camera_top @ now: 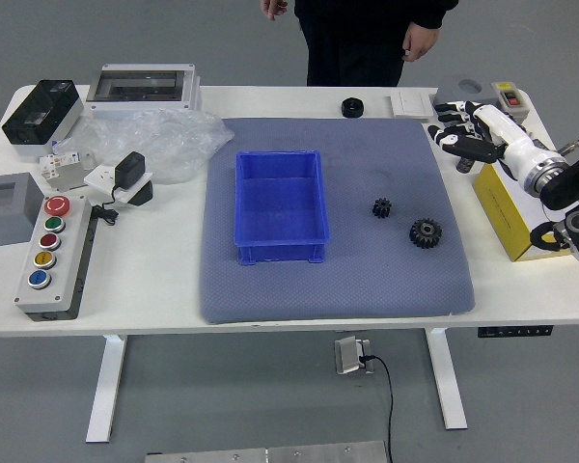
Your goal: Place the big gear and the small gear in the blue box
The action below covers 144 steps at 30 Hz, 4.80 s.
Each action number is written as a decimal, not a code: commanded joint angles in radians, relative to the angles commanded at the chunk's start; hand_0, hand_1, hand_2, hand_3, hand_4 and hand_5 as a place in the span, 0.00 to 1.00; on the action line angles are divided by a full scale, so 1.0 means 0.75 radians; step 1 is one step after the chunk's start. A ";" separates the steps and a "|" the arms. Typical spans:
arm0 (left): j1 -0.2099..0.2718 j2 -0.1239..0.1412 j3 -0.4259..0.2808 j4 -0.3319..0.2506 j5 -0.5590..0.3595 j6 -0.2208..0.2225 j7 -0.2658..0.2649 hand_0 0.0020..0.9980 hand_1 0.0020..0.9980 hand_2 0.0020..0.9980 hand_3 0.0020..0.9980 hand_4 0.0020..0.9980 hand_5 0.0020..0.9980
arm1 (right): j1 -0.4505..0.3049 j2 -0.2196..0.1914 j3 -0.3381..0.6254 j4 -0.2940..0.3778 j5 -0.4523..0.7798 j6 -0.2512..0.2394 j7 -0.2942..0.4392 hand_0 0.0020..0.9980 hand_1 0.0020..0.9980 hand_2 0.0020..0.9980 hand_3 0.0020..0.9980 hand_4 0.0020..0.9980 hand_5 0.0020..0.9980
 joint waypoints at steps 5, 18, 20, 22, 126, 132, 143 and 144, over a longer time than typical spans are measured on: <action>0.000 -0.001 0.001 0.000 -0.001 0.000 0.000 0.83 0.80 0.80 0.78 0.68 0.37 | 0.002 -0.010 -0.056 0.035 -0.156 0.035 -0.019 0.91 0.82 0.82 0.79 0.65 0.38; 0.000 -0.002 0.001 0.000 -0.003 0.001 0.000 0.83 0.80 0.80 0.78 0.68 0.37 | 0.026 -0.052 -0.271 0.121 -0.624 0.210 -0.094 0.93 0.87 0.89 0.85 0.70 0.30; 0.000 -0.002 0.001 0.000 -0.003 0.001 0.000 0.83 0.80 0.80 0.78 0.68 0.37 | 0.031 -0.055 -0.303 0.124 -0.685 0.233 -0.103 0.93 0.87 0.89 0.85 0.70 0.30; -0.001 -0.002 0.001 0.000 -0.003 0.001 -0.001 0.83 0.80 0.80 0.78 0.68 0.37 | 0.035 -0.058 -0.331 0.124 -0.739 0.254 -0.111 0.94 0.89 0.91 0.91 0.73 0.28; 0.001 0.007 -0.004 0.000 0.011 -0.003 0.003 0.83 0.80 0.80 0.78 0.68 0.37 | 0.257 0.057 -0.464 0.110 -0.849 0.196 -0.169 0.61 0.46 0.42 0.40 0.56 0.28; 0.000 0.007 -0.004 0.000 0.019 -0.006 0.003 0.83 0.80 0.80 0.78 0.68 0.36 | 0.328 0.178 -0.511 0.070 -0.849 0.196 -0.166 0.62 0.47 0.42 0.41 0.55 0.27; 0.004 0.009 -0.008 0.000 0.027 -0.007 0.004 0.83 0.80 0.80 0.78 0.68 0.37 | 0.402 0.350 -0.584 -0.035 -0.849 0.200 -0.163 0.62 0.47 0.43 0.42 0.55 0.27; 0.004 0.009 -0.007 0.000 0.027 -0.007 0.003 0.83 0.80 0.80 0.78 0.68 0.37 | 0.404 0.358 -0.591 -0.041 -0.849 0.203 -0.163 0.62 0.47 0.43 0.42 0.55 0.27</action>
